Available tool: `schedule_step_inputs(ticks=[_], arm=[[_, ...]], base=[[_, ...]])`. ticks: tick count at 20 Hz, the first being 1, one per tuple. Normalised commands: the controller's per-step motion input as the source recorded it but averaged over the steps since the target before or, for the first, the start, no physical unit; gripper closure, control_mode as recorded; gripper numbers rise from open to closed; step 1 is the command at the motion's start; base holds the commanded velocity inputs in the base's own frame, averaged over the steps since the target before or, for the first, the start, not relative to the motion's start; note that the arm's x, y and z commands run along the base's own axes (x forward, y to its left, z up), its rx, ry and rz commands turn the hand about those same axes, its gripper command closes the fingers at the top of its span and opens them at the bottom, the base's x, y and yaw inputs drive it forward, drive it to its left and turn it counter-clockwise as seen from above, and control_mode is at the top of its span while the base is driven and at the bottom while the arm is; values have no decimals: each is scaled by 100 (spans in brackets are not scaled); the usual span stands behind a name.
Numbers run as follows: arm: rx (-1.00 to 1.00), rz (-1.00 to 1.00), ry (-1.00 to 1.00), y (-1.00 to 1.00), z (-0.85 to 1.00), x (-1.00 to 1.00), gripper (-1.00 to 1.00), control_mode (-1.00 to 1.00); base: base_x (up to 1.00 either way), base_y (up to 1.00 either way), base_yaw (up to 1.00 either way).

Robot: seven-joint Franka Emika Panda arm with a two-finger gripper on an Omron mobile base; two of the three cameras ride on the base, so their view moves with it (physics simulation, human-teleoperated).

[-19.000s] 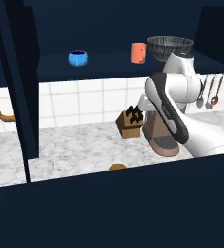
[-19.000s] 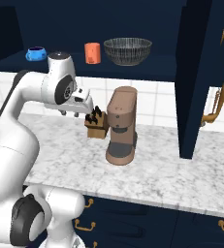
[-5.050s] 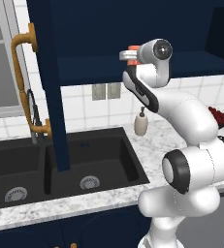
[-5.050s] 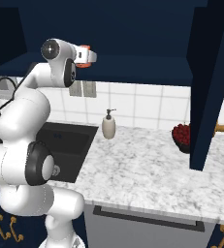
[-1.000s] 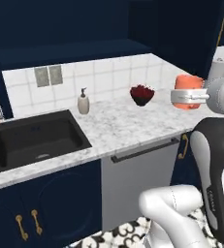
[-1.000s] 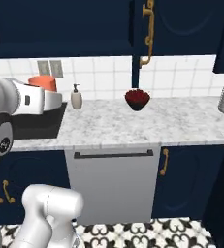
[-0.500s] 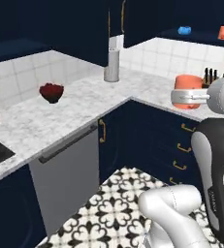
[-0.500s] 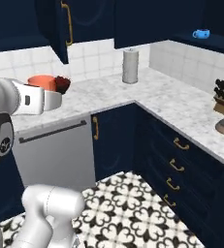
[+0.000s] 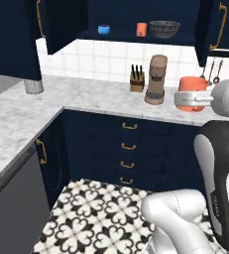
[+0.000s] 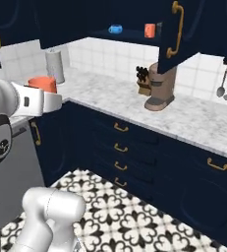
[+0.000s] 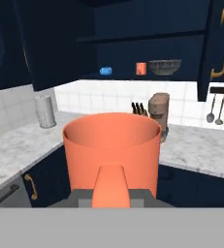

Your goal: Gather all objects into one cabinet and sort the glasses and bowls to opposite sides.

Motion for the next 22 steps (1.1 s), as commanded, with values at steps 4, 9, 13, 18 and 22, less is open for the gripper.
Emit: schedule_step_inputs(ticks=[4,9,13,18,22], arm=[[0,0,0,0,0,0,100,100],[0,0,0,0,0,0,100,100],[0,0,0,0,0,0,100,100],[0,0,0,0,0,0,100,100],[0,0,0,0,0,0,100,100]], base=[[40,20,-47],[69,48,-33],[74,52,-23],[65,2,-25],[64,16,-33]])
